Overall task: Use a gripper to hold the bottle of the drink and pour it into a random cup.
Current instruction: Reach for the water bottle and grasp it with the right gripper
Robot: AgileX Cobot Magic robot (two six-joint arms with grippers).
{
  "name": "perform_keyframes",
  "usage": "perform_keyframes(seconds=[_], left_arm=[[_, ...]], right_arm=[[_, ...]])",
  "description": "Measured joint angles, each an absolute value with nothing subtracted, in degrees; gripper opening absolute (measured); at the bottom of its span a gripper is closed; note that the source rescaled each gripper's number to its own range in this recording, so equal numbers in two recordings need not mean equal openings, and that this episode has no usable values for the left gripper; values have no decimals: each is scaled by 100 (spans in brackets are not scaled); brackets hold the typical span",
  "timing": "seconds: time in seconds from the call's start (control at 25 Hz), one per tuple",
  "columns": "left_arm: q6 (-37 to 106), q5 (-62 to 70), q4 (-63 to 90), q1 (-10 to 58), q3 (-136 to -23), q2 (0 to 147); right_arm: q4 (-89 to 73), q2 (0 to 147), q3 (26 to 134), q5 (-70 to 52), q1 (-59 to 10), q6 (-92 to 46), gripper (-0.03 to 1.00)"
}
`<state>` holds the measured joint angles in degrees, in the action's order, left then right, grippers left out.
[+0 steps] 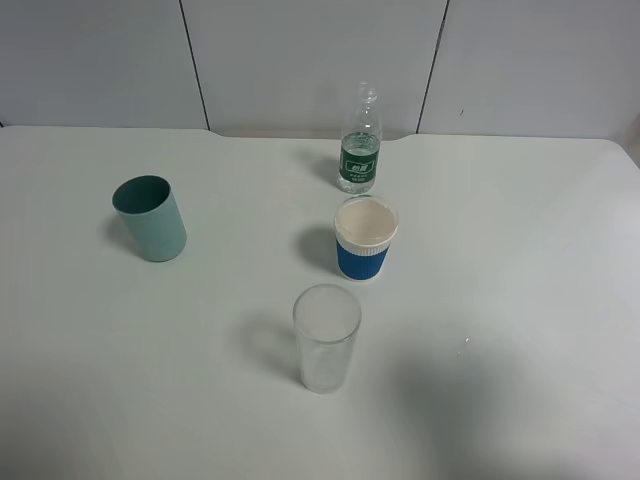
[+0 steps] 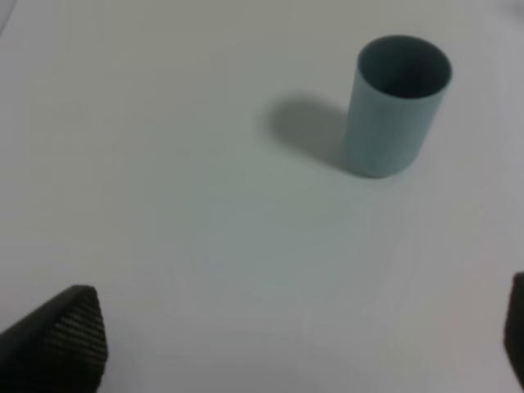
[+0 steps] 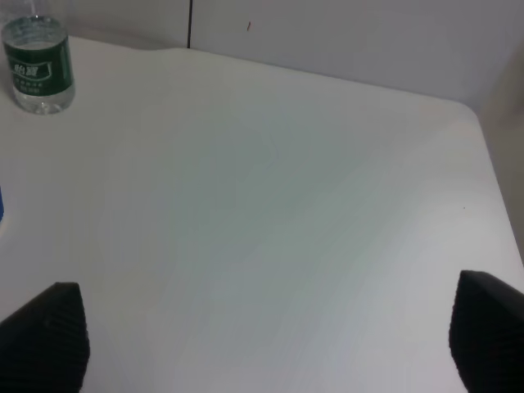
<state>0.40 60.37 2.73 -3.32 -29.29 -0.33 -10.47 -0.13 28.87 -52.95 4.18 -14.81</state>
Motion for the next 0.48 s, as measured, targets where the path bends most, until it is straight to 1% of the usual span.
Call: perform_keyframes(seconds=[0.12, 0.28, 0.48], left_arm=[[40, 6037, 273, -332, -2929, -33], [40, 6037, 273, -332, -2929, -33], [40, 6037, 273, -332, -2929, -33]], right_arm=[[-1145, 188, 2898, -5093, 235, -1503, 100], [-1172, 887, 2897, -4889, -35, -1514, 100], [-1189, 1765, 2904, -4321, -112, -1514, 100]])
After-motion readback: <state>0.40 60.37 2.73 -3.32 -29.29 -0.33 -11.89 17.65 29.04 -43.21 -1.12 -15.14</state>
